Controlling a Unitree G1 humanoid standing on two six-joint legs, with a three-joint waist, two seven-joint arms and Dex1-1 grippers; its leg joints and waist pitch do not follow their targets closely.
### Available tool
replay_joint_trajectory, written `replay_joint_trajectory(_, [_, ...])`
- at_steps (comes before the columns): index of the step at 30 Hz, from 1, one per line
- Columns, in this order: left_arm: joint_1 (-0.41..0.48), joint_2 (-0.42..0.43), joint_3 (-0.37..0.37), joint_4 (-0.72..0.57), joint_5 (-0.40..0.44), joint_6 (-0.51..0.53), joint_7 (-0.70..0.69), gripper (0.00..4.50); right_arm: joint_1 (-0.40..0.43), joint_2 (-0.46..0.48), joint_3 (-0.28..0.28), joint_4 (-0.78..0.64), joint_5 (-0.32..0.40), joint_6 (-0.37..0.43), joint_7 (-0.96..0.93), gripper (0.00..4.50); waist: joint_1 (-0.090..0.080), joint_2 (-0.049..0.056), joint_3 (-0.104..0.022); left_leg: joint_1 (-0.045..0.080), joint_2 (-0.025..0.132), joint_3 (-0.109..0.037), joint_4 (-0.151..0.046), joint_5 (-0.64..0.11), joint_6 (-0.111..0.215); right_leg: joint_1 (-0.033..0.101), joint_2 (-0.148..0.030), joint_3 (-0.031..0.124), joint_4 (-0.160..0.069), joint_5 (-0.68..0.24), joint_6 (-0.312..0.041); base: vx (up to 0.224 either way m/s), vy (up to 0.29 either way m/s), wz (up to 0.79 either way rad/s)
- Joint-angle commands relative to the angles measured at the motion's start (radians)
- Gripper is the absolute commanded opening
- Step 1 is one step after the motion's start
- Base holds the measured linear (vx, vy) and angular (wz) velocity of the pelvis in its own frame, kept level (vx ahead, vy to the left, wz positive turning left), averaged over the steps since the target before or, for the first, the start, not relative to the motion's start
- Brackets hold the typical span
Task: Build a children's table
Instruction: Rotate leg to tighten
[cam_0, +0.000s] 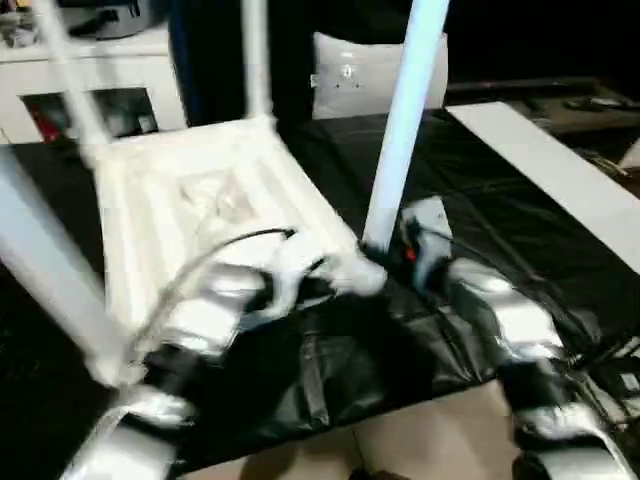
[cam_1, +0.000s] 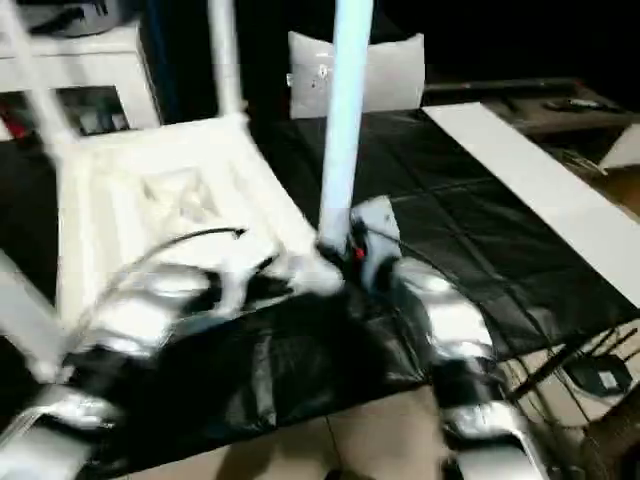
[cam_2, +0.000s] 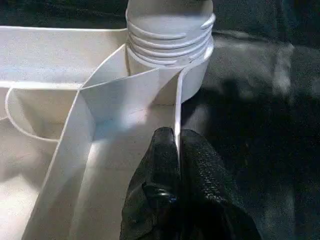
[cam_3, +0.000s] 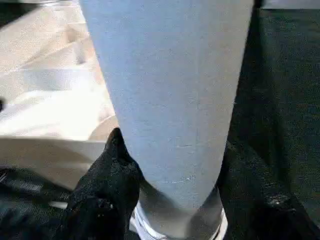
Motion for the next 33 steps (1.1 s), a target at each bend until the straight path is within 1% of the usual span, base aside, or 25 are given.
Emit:
replay_joint_trajectory(1, [-0.05, -0.051, -0.002, -0.029, -0.03, -0.043, 0.031, 0.0, 0.001, 0.055, 0.047, -0.004, 0.02, -0.03, 0.036, 2.68, -0.004, 0.005, -0.065, -0.006, -0.026, 0.02, -0.06, -0.262, 0.074, 0.066, -0.037, 0.01, -0.101, -0.55, 0.049, 0.0, 0.0, 0.0])
replay_joint_trajectory(2, [-0.048, -0.048, -0.004, -0.033, -0.029, -0.043, 0.027, 0.0, 0.004, 0.053, 0.045, -0.01, 0.021, -0.039, 0.04, 2.67, -0.003, 0.002, -0.065, -0.005, -0.026, 0.02, -0.063, -0.257, 0.075, 0.065, -0.041, 0.017, -0.097, -0.528, 0.03, 0.0, 0.0, 0.0])
replay_joint_trajectory(3, [-0.046, -0.042, -0.007, -0.038, -0.025, -0.043, 0.023, 0.0, 0.006, 0.05, 0.045, -0.015, 0.02, -0.044, 0.042, 2.73, -0.001, 0.003, -0.067, -0.009, -0.025, 0.019, -0.066, -0.239, 0.075, 0.068, -0.043, 0.025, -0.087, -0.501, 0.008, 0.0, 0.0, 0.0])
replay_joint_trajectory(4, [-0.046, -0.041, -0.008, -0.039, -0.025, -0.043, 0.022, 0.0, 0.007, 0.05, 0.045, -0.016, 0.02, -0.045, 0.042, 2.88, 0.0, 0.003, -0.068, -0.011, -0.023, 0.018, -0.068, -0.227, 0.075, 0.07, -0.044, 0.03, -0.082, -0.483, -0.003, 0.0, 0.0, 0.0])
replay_joint_trajectory(5, [-0.042, -0.032, -0.013, -0.044, -0.02, -0.049, 0.014, 0.0, 0.011, 0.045, 0.045, -0.022, 0.023, -0.049, 0.052, 3.04, 0.004, 0.004, -0.069, -0.009, -0.021, 0.019, -0.07, -0.207, 0.076, 0.068, -0.046, 0.039, -0.074, -0.449, -0.027, 0.0, 0.0, 0.0])
replay_joint_trajectory(6, [-0.038, -0.023, -0.015, -0.048, -0.018, -0.05, 0.006, 0.0, 0.017, 0.04, 0.043, -0.031, 0.028, -0.055, 0.062, 3.16, 0.006, 0.002, -0.069, -0.01, -0.02, 0.021, -0.071, -0.19, 0.079, 0.067, -0.046, 0.045, -0.067, -0.423, -0.049, 0.0, 0.0, 0.0])
replay_joint_trajectory(8, [-0.036, -0.014, -0.016, -0.05, -0.017, -0.055, -0.005, 0.0, 0.023, 0.032, 0.041, -0.038, 0.031, -0.062, 0.075, 3.23, 0.012, 0.001, -0.07, -0.01, -0.021, 0.024, -0.07, -0.169, 0.084, 0.068, -0.047, 0.052, -0.059, -0.4, -0.069, 0.0, 0.0, 0.0])
replay_joint_trajectory(9, [-0.033, -0.008, -0.013, -0.051, -0.017, -0.055, -0.012, 0.0, 0.029, 0.024, 0.038, -0.045, 0.036, -0.068, 0.093, 3.49, 0.015, 0.001, -0.071, -0.011, -0.02, 0.025, -0.07, -0.153, 0.088, 0.068, -0.048, 0.055, -0.056, -0.389, -0.078, 0.0, 0.0, 0.0])
replay_joint_trajectory(10, [-0.032, -0.001, -0.013, -0.051, -0.018, -0.061, -0.023, 0.0, 0.035, 0.013, 0.036, -0.051, 0.037, -0.074, 0.107, 3.57, 0.017, -0.001, -0.072, -0.014, -0.022, 0.026, -0.068, -0.134, 0.091, 0.07, -0.046, 0.059, -0.05, -0.371, -0.085, 0.0, 0.0, 0.0])
replay_joint_trajectory(11, [-0.03, 0.011, -0.017, -0.048, -0.021, -0.075, -0.046, 0.0, 0.041, -0.006, 0.034, -0.054, 0.04, -0.086, 0.132, 3.57, 0.018, -0.004, -0.072, -0.018, -0.023, 0.026, -0.067, -0.125, 0.092, 0.071, -0.046, 0.061, -0.046, -0.364, -0.086, 0.0, 0.0, 0.0])
replay_joint_trajectory(12, [-0.026, 0.027, -0.025, -0.047, -0.024, -0.094, -0.075, 0.0, 0.049, -0.027, 0.032, -0.059, 0.046, -0.093, 0.164, 3.62, 0.023, -0.004, -0.074, -0.017, -0.024, 0.027, -0.066, -0.115, 0.095, 0.07, -0.045, 0.065, -0.041, -0.359, -0.089, 0.0, 0.0, 0.0])
replay_joint_trajectory(13, [-0.023, 0.038, -0.031, -0.046, -0.027, -0.108, -0.097, 0.0, 0.054, -0.042, 0.031, -0.063, 0.049, -0.097, 0.186, 3.82, 0.025, -0.005, -0.075, -0.019, -0.025, 0.027, -0.065, -0.105, 0.099, 0.072, -0.045, 0.066, -0.039, -0.352, -0.088, 0.0, 0.0, 0.0])
replay_joint_trajectory(14, [-0.022, 0.043, -0.034, -0.045, -0.027, -0.114, -0.107, 0.0, 0.056, -0.048, 0.03, -0.064, 0.051, -0.098, 0.197, 3.82, 0.03, -0.003, -0.076, -0.021, -0.024, 0.028, -0.066, -0.087, 0.105, 0.073, -0.045, 0.068, -0.035, -0.331, -0.093, 0.0, 0.0, 0.0])
replay_joint_trajectory(15, [-0.019, 0.054, -0.037, -0.042, -0.028, -0.12, -0.122, 0.0, 0.063, -0.077, 0.03, -0.068, 0.058, -0.106, 0.241, 3.94, 0.031, 0.002, -0.077, -0.021, -0.023, 0.028, -0.065, -0.076, 0.106, 0.071, -0.044, 0.07, -0.03, -0.307, -0.104, 0.0, 0.0, 0.0])
replay_joint_trajectory(16, [-0.019, 0.054, -0.037, -0.042, -0.028, -0.12, -0.122, 0.0, 0.063, -0.077, 0.03, -0.068, 0.058, -0.106, 0.241, 4.01, 0.032, -0.001, -0.076, -0.021, -0.022, 0.028, -0.065, -0.076, 0.106, 0.071, -0.042, 0.07, -0.031, -0.302, -0.106, 0.0, 0.0, 0.0])
replay_joint_trajectory(17, [-0.015, 0.071, -0.042, -0.035, -0.031, -0.141, -0.153, 0.0, 0.069, -0.105, 0.032, -0.07, 0.063, -0.116, 0.284, 4.1, 0.036, -0.002, -0.075, -0.021, -0.022, 0.029, -0.065, -0.079, 0.106, 0.071, -0.041, 0.071, -0.028, -0.297, -0.111, 0.0, 0.0, 0.0])
replay_joint_trajectory(19, [-0.007, 0.111, -0.06, -0.021, -0.038, -0.18, -0.236, 0.0, 0.084, -0.175, 0.038, -0.079, 0.072, -0.144, 0.394, 4.2, 0.041, 0.003, -0.074, -0.017, -0.02, 0.03, -0.065, -0.1, 0.11, 0.068, -0.041, 0.073, -0.029, -0.304, -0.115, 0.0, 0.0, 0.0])
replay_joint_trajectory(20, [-0.007, 0.115, -0.062, -0.02, -0.039, -0.185, -0.246, 0.0, 0.085, -0.18, 0.038, -0.08, 0.074, -0.146, 0.404, 4.31, 0.042, 0.001, -0.074, -0.017, -0.02, 0.031, -0.066, -0.106, 0.11, 0.068, -0.041, 0.073, -0.031, -0.309, -0.114, 0.0, 0.0, 0.0])
replay_joint_trajectory(21, [-0.005, 0.129, -0.069, -0.016, -0.041, -0.203, -0.279, 0.0, 0.09, -0.201, 0.04, -0.087, 0.082, -0.15, 0.443, 4.47, 0.045, -0.001, -0.07, -0.015, -0.02, 0.032, -0.067, -0.131, 0.108, 0.066, -0.04, 0.074, -0.034, -0.339, -0.109, 0.0, 0.0, 0.0])
replay_joint_trajectory(22, [-0.004, 0.145, -0.08, -0.012, -0.049, -0.236, -0.329, 0.0, 0.095, -0.223, 0.042, -0.096, 0.091, -0.151, 0.485, 4.47, 0.045, -0.001, -0.07, -0.015, -0.02, 0.032, -0.067, -0.131, 0.108, 0.066, -0.04, 0.074, -0.034, -0.339, -0.109, 0.0, 0.0, 0.0])
replay_joint_trajectory(25, [-0.007, 0.194, -0.111, -0.007, -0.064, -0.292, -0.461, 0.0, 0.093, -0.284, 0.066, -0.101, 0.102, -0.146, 0.592, 4.47, 0.053, -0.002, -0.067, -0.009, -0.022, 0.032, -0.067, -0.165, 0.099, 0.062, -0.04, 0.072, -0.047, -0.428, -0.075, 0.0, 0.0, 0.0])
replay_joint_trajectory(27, [-0.01, 0.211, -0.122, -0.001, -0.066, -0.305, -0.505, 0.0, 0.09, -0.304, 0.081, -0.101, 0.108, -0.149, 0.64, 4.47, 0.059, -0.001, -0.066, -0.007, -0.021, 0.033, -0.068, -0.165, 0.095, 0.059, -0.04, 0.072, -0.048, -0.44, -0.072, 0.0, 0.0, 0.0])
replay_joint_trajectory(28, [-0.012, 0.216, -0.126, 0.001, -0.066, -0.313, -0.519, 0.0, 0.089, -0.31, 0.085, -0.101, 0.111, -0.148, 0.656, 4.47, 0.064, 0.0, -0.065, -0.003, -0.02, 0.034, -0.067, -0.178, 0.09, 0.055, -0.039, 0.072, -0.05, -0.452, -0.074, 0.0, 0.0, 0.0])
replay_joint_trajectory(31, [-0.017, 0.236, -0.143, 0.006, -0.066, -0.33, -0.57, 0.0, 0.085, -0.323, 0.102, -0.098, 0.122, -0.149, 0.718, 4.47, 0.068, 0.001, -0.065, -0.003, -0.016, 0.031, -0.069, -0.186, 0.08, 0.057, -0.04, 0.07, -0.047, -0.451, -0.078, 0.0, 0.0, 0.0])
replay_joint_trajectory(33, [-0.019, 0.244, -0.152, 0.006, -0.068, -0.337, -0.599, 0.0, 0.083, -0.327, 0.111, -0.097, 0.128, -0.146, 0.747, 4.2, 0.069, 0.001, -0.065, -0.003, -0.015, 0.031, -0.07, -0.191, 0.082, 0.058, -0.042, 0.071, -0.046, -0.447, -0.08, 0.0, 0.0, 0.0])
